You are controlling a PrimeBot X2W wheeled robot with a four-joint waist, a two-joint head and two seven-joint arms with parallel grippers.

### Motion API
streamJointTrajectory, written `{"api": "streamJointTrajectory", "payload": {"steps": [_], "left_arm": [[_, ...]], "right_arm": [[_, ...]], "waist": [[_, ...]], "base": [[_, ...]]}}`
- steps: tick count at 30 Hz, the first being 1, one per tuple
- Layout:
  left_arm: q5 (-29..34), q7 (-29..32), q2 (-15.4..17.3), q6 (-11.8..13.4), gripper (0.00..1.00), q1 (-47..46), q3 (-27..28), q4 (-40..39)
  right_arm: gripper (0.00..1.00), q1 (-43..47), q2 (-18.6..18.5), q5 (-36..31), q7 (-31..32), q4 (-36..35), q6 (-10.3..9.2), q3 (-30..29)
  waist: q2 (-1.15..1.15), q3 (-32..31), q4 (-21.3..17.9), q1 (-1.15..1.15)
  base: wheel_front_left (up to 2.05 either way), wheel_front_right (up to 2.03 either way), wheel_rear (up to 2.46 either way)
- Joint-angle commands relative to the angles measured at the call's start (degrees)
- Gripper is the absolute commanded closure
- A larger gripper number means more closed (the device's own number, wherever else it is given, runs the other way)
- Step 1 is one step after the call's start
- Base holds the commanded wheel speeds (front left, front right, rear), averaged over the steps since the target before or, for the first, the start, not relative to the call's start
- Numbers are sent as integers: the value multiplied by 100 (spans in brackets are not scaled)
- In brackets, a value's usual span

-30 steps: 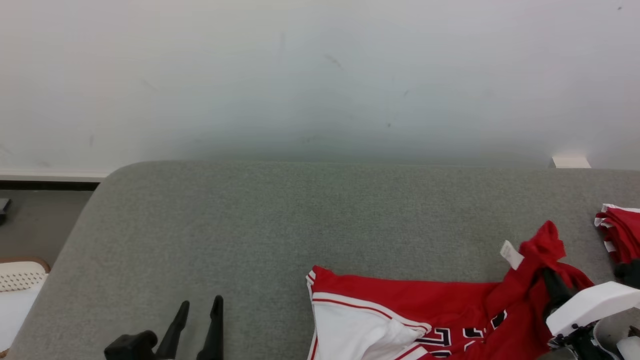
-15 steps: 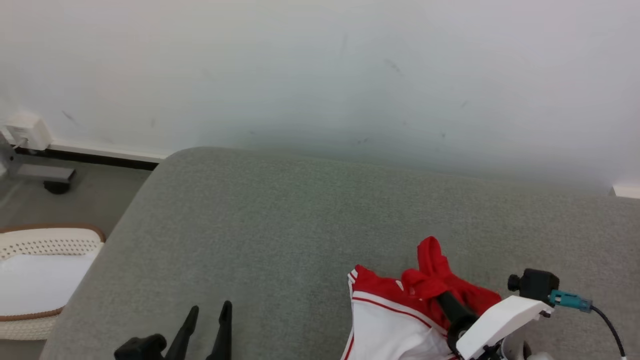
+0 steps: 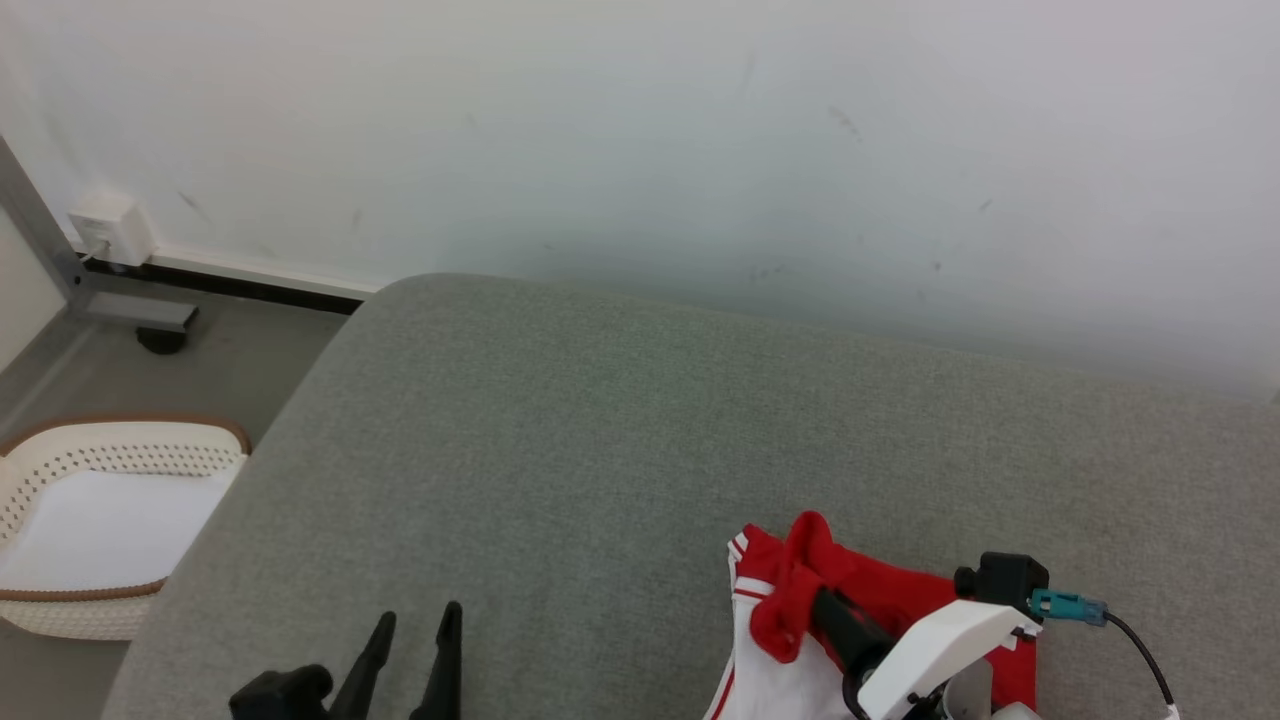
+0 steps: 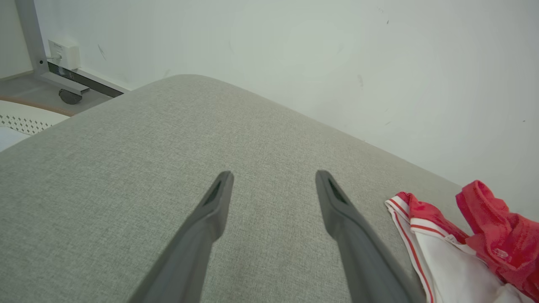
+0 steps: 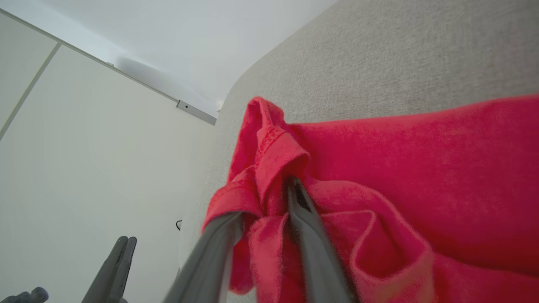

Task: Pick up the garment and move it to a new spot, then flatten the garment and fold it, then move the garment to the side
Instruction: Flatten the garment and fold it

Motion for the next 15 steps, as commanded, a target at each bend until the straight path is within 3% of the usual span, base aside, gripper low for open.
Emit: {"api": "streamJointTrajectory", "payload": {"steps": [1, 7, 11, 15], "left_arm": [[-62, 10, 56, 12, 0, -34, 21, 5], [-96, 9, 58, 38, 0, -22, 27, 21], [-112, 3, 38, 54, 0, 20, 40, -4], [-123, -6, 18, 62, 0, 61, 72, -39]], "right_arm": [[0, -125, -6, 135, -77, 47, 2, 109], [0, -390, -8, 864, -329, -253, 2, 609], [0, -536, -32, 959, -480, -713, 2, 613], [0, -587, -455, 765, -800, -1423, 2, 315]], "waist": [[0, 8, -24, 0], [0, 14, -203, 0], [0, -11, -353, 0], [0, -39, -507, 0]], "base": [[0, 0, 0], [0, 0, 0], [0, 0, 0], [0, 0, 0]]}}
